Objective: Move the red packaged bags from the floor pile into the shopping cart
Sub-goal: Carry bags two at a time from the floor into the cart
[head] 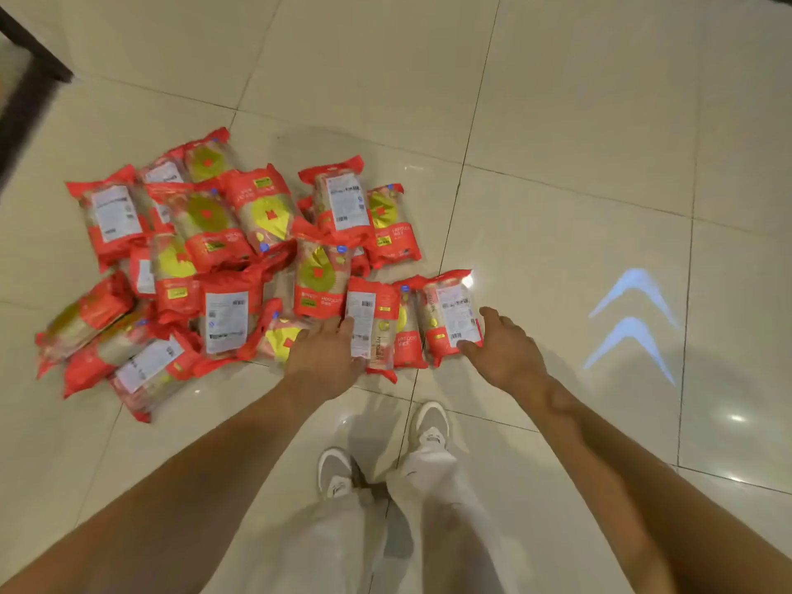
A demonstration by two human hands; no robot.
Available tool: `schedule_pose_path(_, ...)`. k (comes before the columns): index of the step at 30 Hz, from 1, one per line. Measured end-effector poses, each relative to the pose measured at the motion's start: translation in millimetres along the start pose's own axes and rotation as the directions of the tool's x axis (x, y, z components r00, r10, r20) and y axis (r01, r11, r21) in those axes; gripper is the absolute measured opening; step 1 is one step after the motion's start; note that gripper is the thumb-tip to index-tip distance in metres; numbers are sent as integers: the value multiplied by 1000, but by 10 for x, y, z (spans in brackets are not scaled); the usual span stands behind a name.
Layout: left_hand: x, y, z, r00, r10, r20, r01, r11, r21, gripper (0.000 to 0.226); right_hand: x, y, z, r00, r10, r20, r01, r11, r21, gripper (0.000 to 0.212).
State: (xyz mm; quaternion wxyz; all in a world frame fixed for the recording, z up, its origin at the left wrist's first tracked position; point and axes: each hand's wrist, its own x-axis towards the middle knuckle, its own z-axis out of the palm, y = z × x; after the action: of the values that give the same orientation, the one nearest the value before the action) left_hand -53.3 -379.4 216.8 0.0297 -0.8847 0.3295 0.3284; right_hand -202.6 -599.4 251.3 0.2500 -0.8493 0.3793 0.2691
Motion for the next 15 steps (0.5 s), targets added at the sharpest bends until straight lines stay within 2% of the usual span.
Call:
schedule_pose_path(4, 823, -83, 781, 989, -134, 63, 142, 978, -151, 66, 845, 347, 798, 997, -35, 63, 36, 999, -13, 69)
schedule_pose_path(8, 1635, -294, 1566, 968, -231, 102, 252, 893, -373, 63, 1722, 636, 1432, 996, 0, 85, -2, 1000, 24, 73)
schedule_pose_path(11, 2173, -487, 2097, 956, -272, 108, 285, 783, -553, 74, 2393, 831, 1800, 995, 58, 76, -65, 994, 93, 77)
schedule_pose_path(15, 2670, -672, 2435, 939, -309, 149, 313, 595, -740, 59, 3134, 1021, 2108, 990, 141, -1, -137, 967, 215, 81)
